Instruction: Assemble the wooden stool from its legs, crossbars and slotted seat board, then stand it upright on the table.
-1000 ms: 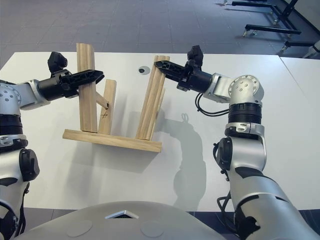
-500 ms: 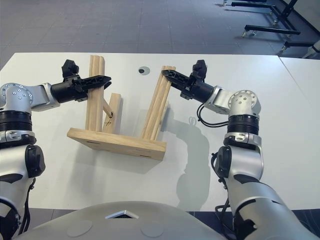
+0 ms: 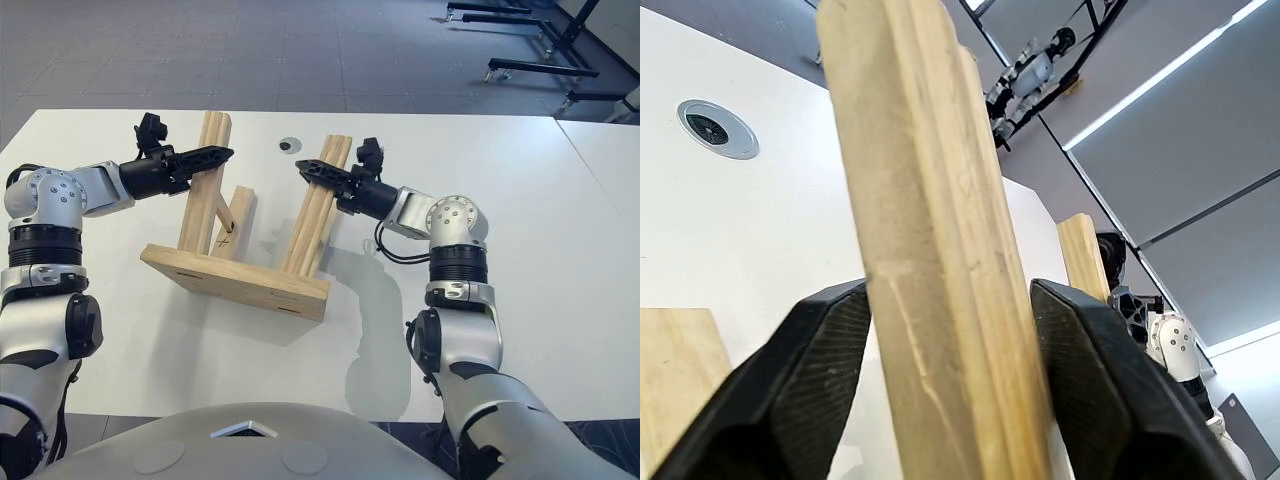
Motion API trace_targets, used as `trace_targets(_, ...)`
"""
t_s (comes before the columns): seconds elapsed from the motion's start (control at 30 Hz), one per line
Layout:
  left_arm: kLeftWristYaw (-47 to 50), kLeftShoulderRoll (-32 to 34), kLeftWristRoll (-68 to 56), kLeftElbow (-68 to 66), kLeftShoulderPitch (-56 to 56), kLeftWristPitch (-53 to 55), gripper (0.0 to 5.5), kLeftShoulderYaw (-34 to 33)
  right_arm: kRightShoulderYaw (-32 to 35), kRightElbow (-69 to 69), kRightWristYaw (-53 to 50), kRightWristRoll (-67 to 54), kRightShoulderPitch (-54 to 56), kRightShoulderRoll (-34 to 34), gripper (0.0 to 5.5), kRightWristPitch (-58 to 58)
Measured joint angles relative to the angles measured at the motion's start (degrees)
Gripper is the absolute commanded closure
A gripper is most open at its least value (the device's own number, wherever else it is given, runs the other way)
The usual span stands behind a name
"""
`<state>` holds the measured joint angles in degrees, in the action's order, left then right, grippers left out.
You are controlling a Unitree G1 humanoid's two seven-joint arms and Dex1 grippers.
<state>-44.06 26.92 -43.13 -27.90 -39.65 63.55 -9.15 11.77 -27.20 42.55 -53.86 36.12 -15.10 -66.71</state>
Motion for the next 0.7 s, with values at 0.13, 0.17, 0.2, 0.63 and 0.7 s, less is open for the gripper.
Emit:
trace_targets(0.13,0.9,-0.7,-0.1,-1.4,0.2,0.0,1.64,-1.0,0.1,-0.2,-0.8,0.2,-0.7,0.2,1.9,-0.3)
trace_targets(0.17,1.2,-1.0,-0.1,-1.8,0.2,0.0,1.51,-1.3,0.1,-0.4,-1.0,0.4,-0.7,0.2,1.73,-0.4)
trace_targets(0.2,1.4,-1.2,-0.1,-1.9,0.3,0.0,1.28,-1.6,0.1,-0.5,-1.1,0.5,-0.7,0.2,1.47,-0.5)
trace_targets(0.63,1.7,-1.6,-3.0,-4.6,2.0,3.0,0.13,-7.1,5.6,-0.7,-1.6,1.0,-0.7,-1.9,0.14,-1.3)
trace_targets(0.7,1.8,-1.5,-3.8,-5.0,2.0,5.0,0.13,-8.9,6.9,1.0,-2.2,-0.2,-0.6,-2.1,0.14,-2.6)
